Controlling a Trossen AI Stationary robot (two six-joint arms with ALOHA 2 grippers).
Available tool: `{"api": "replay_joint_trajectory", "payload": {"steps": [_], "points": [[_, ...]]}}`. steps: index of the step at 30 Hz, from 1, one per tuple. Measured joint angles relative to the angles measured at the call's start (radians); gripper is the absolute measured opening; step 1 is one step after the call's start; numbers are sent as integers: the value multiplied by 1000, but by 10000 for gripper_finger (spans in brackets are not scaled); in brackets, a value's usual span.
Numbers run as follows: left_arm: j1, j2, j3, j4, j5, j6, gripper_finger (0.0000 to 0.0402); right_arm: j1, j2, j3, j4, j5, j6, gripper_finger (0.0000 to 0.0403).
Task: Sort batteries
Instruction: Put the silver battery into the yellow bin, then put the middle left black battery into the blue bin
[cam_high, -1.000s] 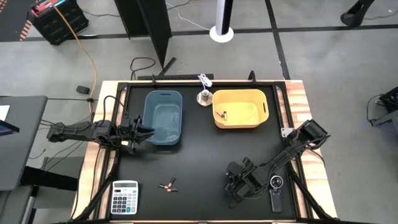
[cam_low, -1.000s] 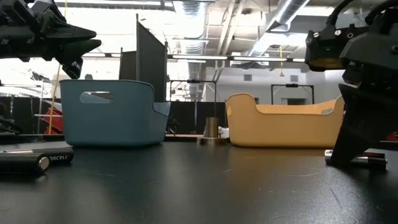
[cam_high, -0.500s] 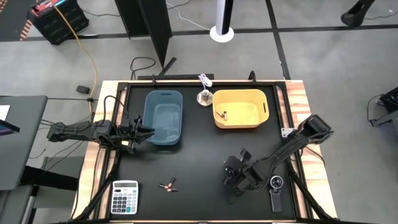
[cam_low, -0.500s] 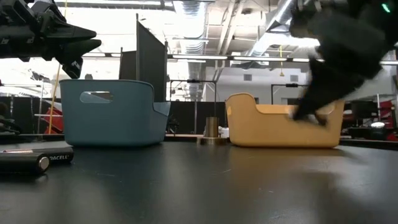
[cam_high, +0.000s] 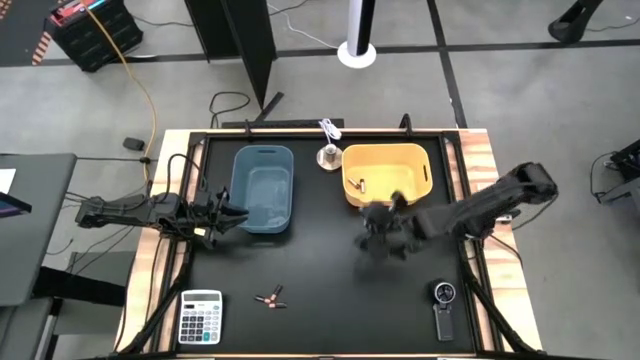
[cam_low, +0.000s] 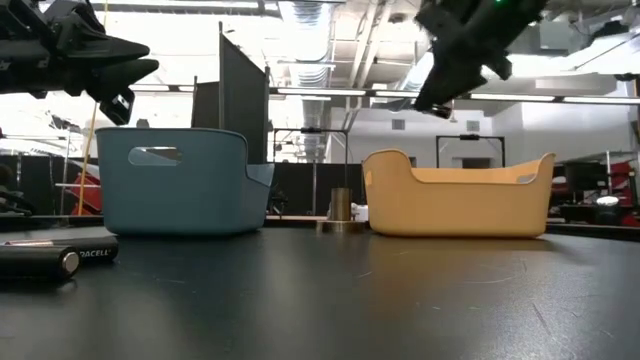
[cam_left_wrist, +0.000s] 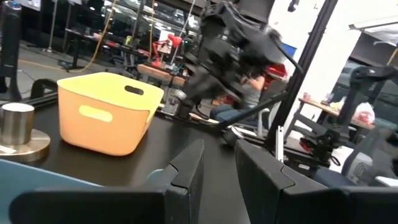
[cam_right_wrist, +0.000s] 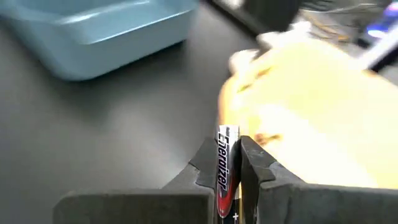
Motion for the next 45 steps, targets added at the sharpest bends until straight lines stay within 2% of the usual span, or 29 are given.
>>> {"api": "replay_joint_trajectory", "payload": {"steps": [6,11,18,22,27,32,39,45], "points": [[-14,3,0,-2,3,62,88,-232,-81,0,-59,-19,-127,45],[-45,3,0,6,3,166,115,-369,-93,0,-61,-94,-225,92],[-83,26,10,-9,0,271,179,-410,-93,0,19,-105,-352,203],[-113,96,51,-7,-1,322,199,-395,-93,1,128,-105,-460,238],[-155,267,134,-11,-49,331,200,-352,-102,2,244,-105,-569,242],[-211,522,277,-76,-130,243,190,-276,-139,2,311,-105,-645,233],[-333,911,576,-369,-202,109,174,-131,-200,2,331,-105,-674,226],[-445,1186,818,-624,-211,-31,171,-57,-206,2,328,-100,-686,226]]}}
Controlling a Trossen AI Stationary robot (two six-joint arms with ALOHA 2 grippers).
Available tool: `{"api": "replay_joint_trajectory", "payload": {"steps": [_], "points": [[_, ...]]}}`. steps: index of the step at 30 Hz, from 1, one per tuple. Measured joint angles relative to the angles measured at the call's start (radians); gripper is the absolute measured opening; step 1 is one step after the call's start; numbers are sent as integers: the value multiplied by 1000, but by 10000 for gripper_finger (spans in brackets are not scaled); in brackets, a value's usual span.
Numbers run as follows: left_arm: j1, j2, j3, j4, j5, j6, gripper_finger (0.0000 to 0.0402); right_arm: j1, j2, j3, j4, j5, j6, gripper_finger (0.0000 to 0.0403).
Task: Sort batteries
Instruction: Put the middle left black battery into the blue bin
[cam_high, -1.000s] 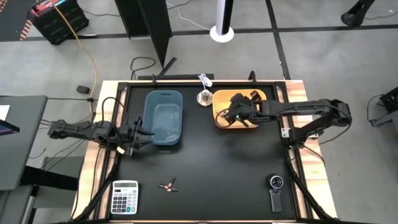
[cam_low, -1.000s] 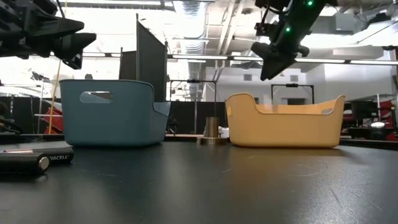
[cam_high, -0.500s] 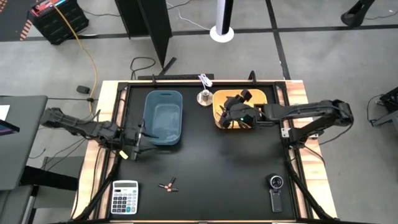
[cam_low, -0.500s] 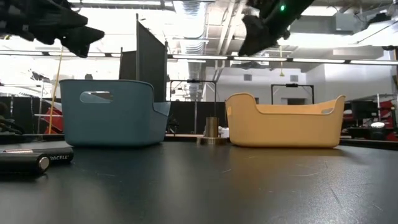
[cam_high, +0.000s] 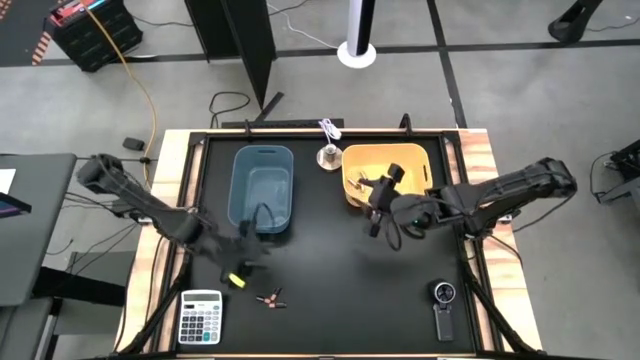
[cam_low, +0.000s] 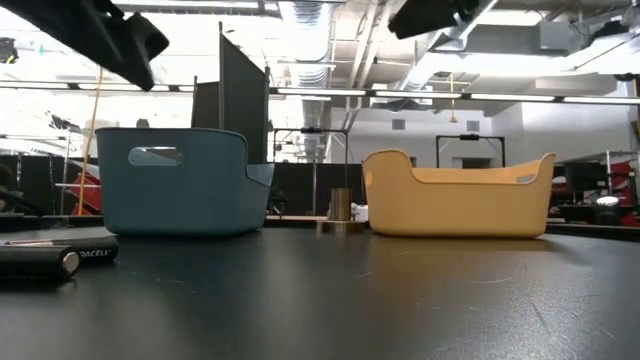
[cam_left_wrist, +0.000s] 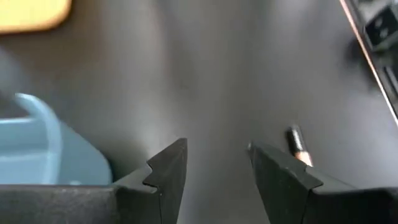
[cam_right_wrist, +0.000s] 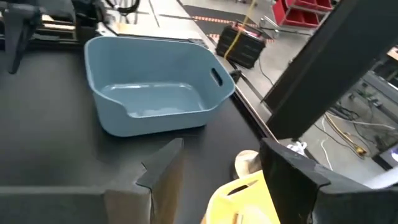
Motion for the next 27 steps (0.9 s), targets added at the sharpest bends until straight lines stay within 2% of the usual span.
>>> {"api": "replay_joint_trajectory", "payload": {"steps": [5,10,20,27], "points": [[-107,178,117,-125,23,-116,170,60,0,-38,93,6,-24,226],[-177,295,198,-218,59,-240,170,84,0,-52,138,9,-13,226],[-272,399,205,-205,119,-446,170,188,0,-61,141,61,58,226],[-330,416,203,-175,82,-486,170,254,61,-61,186,141,77,226]]}}
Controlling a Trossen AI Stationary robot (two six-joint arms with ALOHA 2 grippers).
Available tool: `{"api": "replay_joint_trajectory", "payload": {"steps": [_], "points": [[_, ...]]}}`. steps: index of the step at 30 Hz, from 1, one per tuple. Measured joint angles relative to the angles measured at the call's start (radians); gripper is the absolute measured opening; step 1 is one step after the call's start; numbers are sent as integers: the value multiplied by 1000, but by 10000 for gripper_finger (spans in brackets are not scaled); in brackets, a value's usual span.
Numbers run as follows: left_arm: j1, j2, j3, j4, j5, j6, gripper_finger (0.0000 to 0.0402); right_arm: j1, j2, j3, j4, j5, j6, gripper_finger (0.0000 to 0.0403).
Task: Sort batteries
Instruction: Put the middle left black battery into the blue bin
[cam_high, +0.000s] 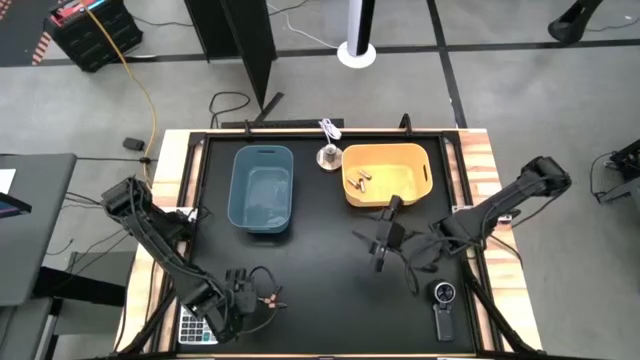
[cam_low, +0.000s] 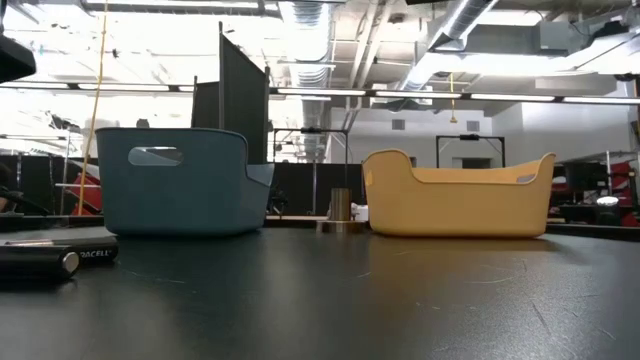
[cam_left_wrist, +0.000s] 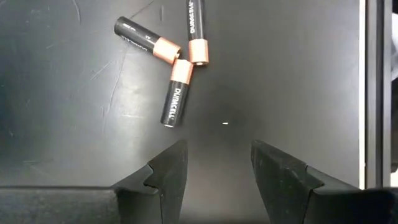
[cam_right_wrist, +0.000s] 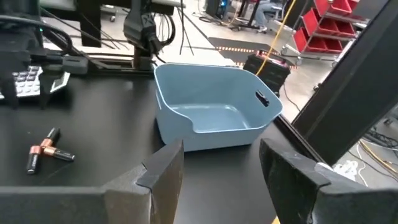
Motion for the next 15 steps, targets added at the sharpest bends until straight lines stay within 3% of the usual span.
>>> {"api": "replay_joint_trajectory", "payload": {"steps": [7,15], "points": [[-11,9,-1,50,-8,1,170,16,21,0,37,41,1,226],[-9,109,4,44,-42,6,170,24,19,1,40,41,1,226]]}}
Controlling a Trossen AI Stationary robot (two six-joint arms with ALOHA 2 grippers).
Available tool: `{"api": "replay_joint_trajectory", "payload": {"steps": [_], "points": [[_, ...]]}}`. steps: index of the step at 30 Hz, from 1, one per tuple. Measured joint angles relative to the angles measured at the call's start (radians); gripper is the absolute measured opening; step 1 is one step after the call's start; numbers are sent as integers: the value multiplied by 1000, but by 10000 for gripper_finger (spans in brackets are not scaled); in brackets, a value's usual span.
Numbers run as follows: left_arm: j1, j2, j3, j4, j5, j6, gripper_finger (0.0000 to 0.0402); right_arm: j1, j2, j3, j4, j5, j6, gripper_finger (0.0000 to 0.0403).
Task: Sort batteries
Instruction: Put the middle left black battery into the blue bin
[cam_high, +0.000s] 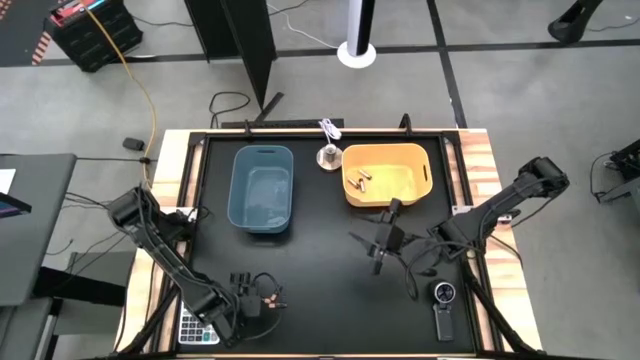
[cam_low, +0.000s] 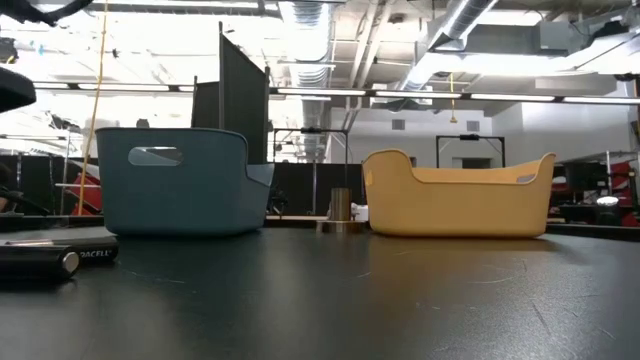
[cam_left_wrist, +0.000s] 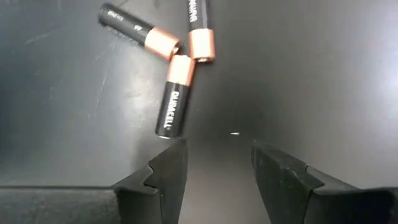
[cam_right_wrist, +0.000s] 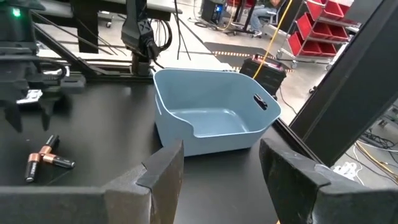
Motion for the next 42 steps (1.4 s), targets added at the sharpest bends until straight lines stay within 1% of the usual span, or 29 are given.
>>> {"api": "replay_joint_trajectory", "payload": {"steps": [8,10,15,20,25,28,38,42], "points": [[2,2,9,-17,-113,8,170,0,0,0,0,0,0,226],[11,7,9,-16,-122,27,170,0,0,0,0,0,0,226],[49,50,7,27,-62,97,170,0,0,0,0,0,0,226],[77,53,-3,22,-53,102,170,0,0,0,-1,0,-1,226],[95,54,-5,22,-12,111,169,0,0,0,-2,0,-1,226],[105,54,-5,21,-3,125,160,0,0,0,-5,0,-1,226],[133,90,-7,47,76,143,123,0,0,0,-11,0,-1,226],[136,93,-7,49,82,139,99,0,0,0,-12,0,-1,226]]}}
